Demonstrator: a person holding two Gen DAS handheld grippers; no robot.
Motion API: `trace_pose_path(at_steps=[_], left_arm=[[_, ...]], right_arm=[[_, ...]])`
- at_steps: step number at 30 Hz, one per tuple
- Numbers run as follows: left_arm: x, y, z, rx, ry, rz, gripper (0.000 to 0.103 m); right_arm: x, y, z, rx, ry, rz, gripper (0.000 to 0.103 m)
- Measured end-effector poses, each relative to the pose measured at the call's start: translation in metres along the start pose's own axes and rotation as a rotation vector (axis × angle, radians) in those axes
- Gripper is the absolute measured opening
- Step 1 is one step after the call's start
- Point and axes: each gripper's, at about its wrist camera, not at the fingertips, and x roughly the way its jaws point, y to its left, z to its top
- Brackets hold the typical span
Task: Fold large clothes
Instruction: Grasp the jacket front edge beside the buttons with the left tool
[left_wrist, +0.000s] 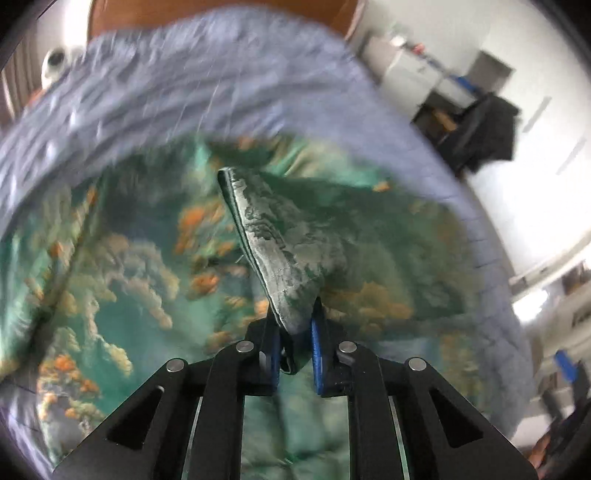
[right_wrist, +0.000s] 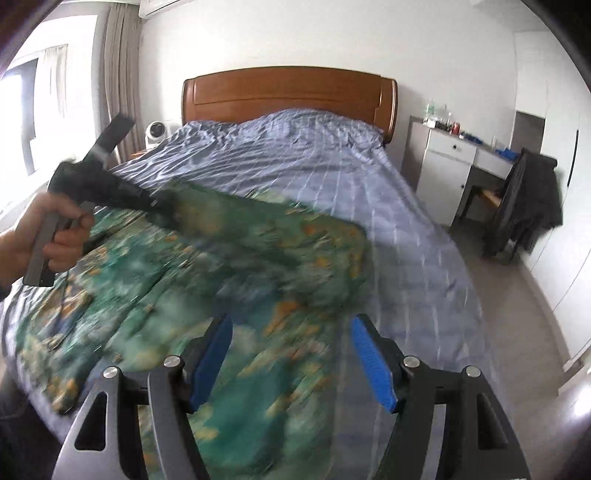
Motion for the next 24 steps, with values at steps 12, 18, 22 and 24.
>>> trace_pose_path(at_steps=[12,18,22,24], left_arm=[[0.050,0.013,-0.029,-0.005,0.034,0.058,0.030],[0.056,0.022,-0.033,-0.040,0.012,0.037,0.033],[0.056,0.021,-0.036,-0.021,0.000,0.042,0.034],[0.056,0.020,-0.036,-0.016,-0.002,0.049,0.034]], right_arm=[[0.209,-0.026,0.090,0.030,0.170,0.108,0.069],[0.308,-0.019,0.083,0.095,0.352,0.099,0.070],[0.310,-0.019,0.077,0.109,0.339,0.094,0.070],[0.298,-0.018,0.077,0.096,0.330,0.079,0.070]])
